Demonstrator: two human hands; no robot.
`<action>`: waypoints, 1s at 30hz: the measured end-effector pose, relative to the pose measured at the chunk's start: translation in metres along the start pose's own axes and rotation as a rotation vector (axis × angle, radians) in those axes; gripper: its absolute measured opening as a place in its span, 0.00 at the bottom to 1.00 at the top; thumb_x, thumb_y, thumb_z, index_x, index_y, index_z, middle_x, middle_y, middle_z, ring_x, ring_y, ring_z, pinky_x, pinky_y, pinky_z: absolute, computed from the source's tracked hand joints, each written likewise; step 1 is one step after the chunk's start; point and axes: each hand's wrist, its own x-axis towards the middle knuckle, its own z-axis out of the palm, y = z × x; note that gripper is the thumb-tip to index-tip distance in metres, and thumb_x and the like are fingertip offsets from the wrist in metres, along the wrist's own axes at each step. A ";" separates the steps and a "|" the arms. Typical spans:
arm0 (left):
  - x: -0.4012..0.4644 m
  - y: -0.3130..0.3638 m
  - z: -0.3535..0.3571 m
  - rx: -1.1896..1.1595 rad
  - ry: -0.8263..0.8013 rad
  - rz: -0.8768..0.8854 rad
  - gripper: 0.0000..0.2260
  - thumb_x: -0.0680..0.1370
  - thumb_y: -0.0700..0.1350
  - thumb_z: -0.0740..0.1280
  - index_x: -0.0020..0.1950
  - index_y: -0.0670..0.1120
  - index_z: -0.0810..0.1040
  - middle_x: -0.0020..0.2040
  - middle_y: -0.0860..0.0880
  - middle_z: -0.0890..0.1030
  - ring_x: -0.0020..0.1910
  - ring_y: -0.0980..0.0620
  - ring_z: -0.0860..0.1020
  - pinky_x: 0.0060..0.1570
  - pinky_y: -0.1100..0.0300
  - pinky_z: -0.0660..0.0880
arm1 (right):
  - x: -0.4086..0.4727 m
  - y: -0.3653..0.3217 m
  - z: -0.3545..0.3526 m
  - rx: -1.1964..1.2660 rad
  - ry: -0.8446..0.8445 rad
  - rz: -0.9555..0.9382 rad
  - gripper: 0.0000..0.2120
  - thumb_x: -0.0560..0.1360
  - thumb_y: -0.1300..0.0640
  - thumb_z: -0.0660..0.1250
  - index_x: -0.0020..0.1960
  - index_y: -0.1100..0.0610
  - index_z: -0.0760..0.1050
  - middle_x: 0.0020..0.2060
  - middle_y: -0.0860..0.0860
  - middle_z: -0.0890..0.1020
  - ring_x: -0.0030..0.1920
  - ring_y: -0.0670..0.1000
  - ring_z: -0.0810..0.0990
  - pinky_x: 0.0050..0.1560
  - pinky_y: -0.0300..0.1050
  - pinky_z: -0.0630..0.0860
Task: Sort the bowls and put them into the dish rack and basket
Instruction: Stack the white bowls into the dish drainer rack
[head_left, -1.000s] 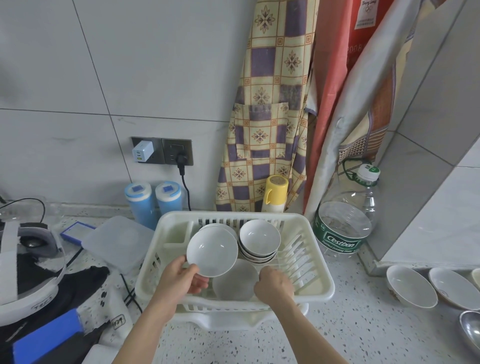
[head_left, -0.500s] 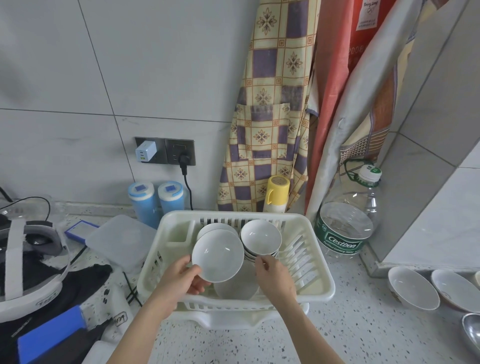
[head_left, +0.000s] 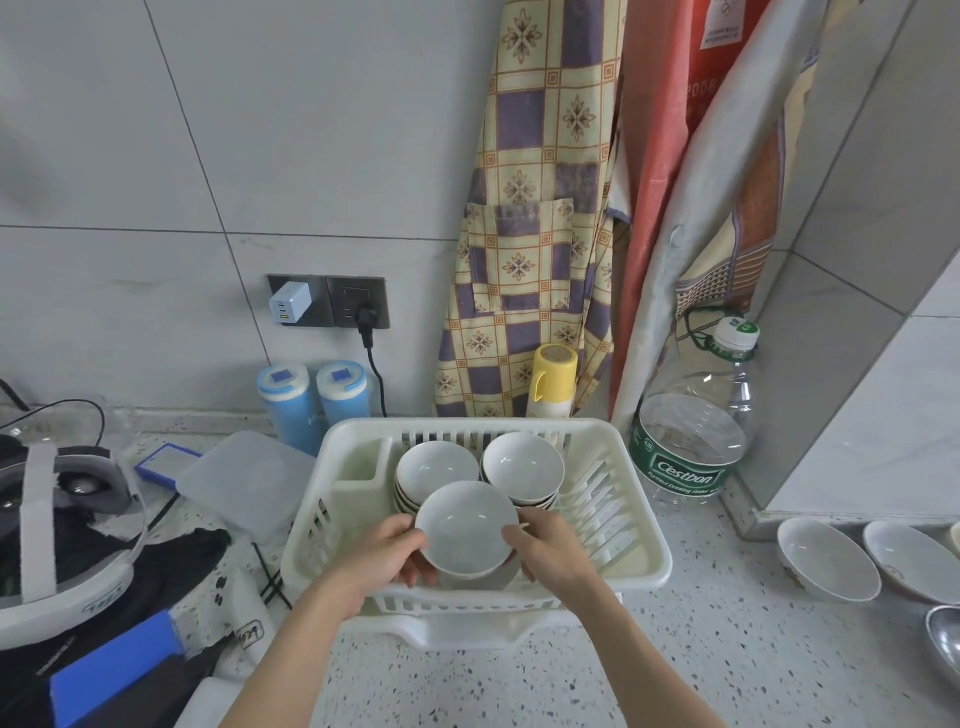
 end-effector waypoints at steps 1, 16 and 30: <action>0.000 0.001 0.000 0.000 -0.008 -0.003 0.08 0.78 0.44 0.63 0.54 0.44 0.78 0.40 0.45 0.87 0.28 0.56 0.75 0.30 0.65 0.70 | 0.000 0.001 -0.001 0.020 0.006 0.001 0.10 0.71 0.58 0.62 0.48 0.53 0.81 0.23 0.44 0.76 0.26 0.49 0.71 0.31 0.43 0.68; 0.006 0.008 0.012 -0.045 0.062 -0.033 0.07 0.79 0.48 0.69 0.55 0.48 0.76 0.39 0.47 0.87 0.26 0.54 0.79 0.29 0.64 0.78 | 0.015 0.012 0.003 -0.106 0.068 0.140 0.12 0.71 0.55 0.59 0.37 0.55 0.80 0.32 0.55 0.85 0.28 0.48 0.71 0.36 0.45 0.70; 0.015 0.004 0.015 0.189 0.117 -0.046 0.04 0.76 0.47 0.72 0.50 0.52 0.81 0.38 0.52 0.87 0.29 0.57 0.80 0.32 0.67 0.76 | 0.014 0.011 0.005 -0.239 0.032 0.208 0.13 0.71 0.54 0.56 0.39 0.59 0.77 0.27 0.47 0.84 0.28 0.45 0.72 0.34 0.41 0.69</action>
